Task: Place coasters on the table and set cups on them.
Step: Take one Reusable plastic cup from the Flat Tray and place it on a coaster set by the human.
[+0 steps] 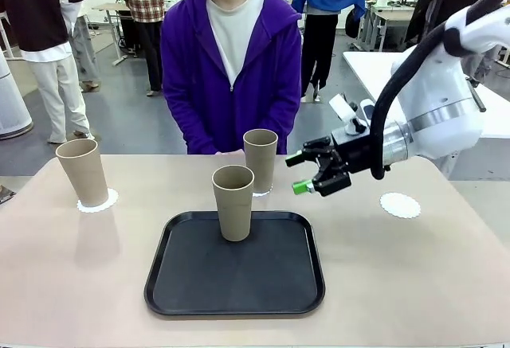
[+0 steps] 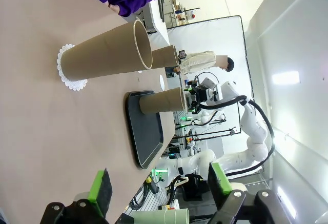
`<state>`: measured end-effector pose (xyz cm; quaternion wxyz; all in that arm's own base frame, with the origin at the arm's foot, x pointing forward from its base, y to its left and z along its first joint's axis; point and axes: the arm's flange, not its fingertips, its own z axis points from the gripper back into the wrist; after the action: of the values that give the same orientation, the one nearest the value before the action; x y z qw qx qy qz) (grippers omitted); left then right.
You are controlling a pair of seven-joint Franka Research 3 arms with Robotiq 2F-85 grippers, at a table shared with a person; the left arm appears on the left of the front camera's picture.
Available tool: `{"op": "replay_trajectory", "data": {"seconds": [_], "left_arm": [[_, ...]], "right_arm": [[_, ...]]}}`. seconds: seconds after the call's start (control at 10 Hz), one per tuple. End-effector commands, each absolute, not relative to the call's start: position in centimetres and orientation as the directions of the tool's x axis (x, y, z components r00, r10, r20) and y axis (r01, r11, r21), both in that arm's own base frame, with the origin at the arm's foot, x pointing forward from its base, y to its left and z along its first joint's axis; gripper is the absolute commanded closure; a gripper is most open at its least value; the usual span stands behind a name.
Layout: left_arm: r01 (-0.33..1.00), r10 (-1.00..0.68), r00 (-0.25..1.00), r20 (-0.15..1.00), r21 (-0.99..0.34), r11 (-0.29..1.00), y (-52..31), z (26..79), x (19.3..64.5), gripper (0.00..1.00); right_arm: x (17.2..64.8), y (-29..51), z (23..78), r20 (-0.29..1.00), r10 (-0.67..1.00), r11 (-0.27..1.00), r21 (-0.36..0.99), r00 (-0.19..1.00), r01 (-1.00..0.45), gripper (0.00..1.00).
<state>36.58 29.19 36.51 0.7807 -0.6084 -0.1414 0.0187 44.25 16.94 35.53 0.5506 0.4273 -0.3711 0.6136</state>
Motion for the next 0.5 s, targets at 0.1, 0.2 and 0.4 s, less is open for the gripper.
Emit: {"op": "replay_trajectory", "data": {"seconds": [0.1,0.2,0.4], "left_arm": [[0.142,0.204,0.959,0.198,-0.955,0.260,29.2,36.7,36.4,0.00],[0.142,0.204,0.959,0.198,-0.955,0.260,29.2,36.7,36.4,0.00],[0.142,0.204,0.959,0.198,-0.955,0.260,29.2,36.7,36.4,0.00]], "right_arm": [[45.9,18.5,33.3,0.930,0.363,-0.151,-0.007,-0.062,-0.988,0.00],[46.0,19.5,32.1,0.918,0.386,-0.117,-0.049,-0.091,-0.992,0.00],[46.4,21.4,30.6,0.908,0.407,-0.126,-0.050,-0.098,-0.991,0.00]]}}
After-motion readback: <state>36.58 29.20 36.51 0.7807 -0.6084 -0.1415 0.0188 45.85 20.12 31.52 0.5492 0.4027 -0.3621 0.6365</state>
